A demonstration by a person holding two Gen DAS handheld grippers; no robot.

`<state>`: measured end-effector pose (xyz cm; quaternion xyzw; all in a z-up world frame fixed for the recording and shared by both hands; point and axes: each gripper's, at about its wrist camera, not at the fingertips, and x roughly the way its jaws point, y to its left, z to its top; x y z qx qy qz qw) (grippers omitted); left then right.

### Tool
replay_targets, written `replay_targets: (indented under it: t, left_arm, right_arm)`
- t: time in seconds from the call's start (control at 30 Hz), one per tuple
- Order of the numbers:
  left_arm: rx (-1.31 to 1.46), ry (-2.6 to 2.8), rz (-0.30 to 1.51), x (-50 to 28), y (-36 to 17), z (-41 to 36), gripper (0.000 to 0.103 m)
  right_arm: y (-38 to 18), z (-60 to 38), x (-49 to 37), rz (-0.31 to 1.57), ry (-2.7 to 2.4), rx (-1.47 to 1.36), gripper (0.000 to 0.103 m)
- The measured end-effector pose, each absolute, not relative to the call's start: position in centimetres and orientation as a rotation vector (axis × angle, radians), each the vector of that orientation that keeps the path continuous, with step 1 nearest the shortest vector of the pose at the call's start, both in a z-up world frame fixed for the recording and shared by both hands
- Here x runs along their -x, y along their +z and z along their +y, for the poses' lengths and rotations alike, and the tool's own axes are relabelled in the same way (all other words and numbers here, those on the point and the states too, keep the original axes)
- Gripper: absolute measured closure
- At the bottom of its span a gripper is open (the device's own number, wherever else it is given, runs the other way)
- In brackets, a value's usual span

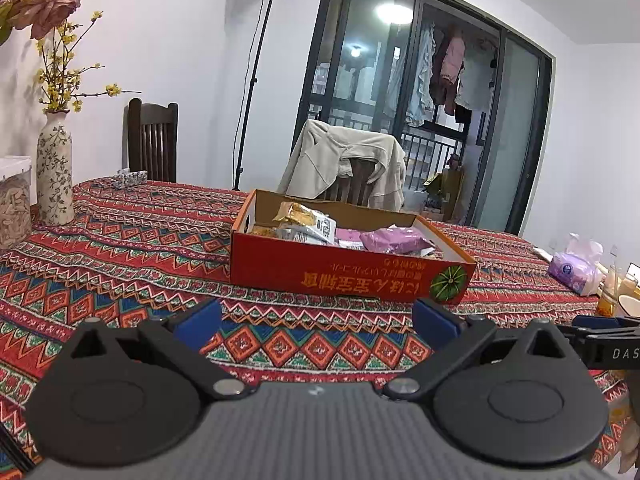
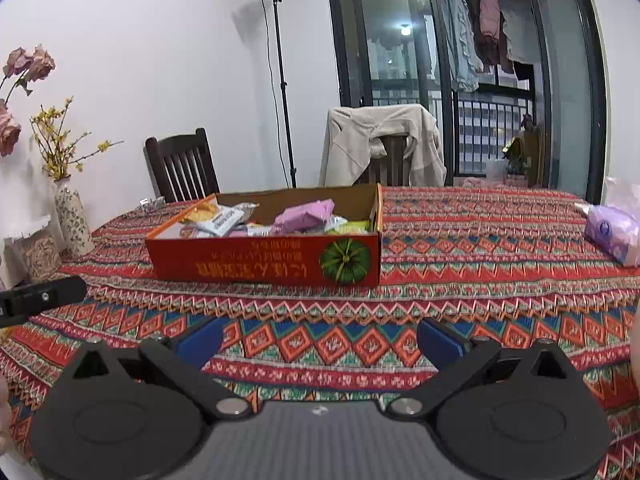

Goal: Organize snacks

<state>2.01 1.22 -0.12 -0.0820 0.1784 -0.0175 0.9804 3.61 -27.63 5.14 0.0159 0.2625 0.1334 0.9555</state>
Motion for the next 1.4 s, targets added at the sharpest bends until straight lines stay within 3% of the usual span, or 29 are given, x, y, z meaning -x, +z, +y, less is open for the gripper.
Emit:
replay_targets:
  t: [1.4]
  left_arm:
    - [0.138, -0.044, 0.384, -1.4, -1.0, 0.1, 0.000]
  right_arm:
    - [3.8, -27.5, -3.0, 0.577, 0.283, -0.047, 0.000]
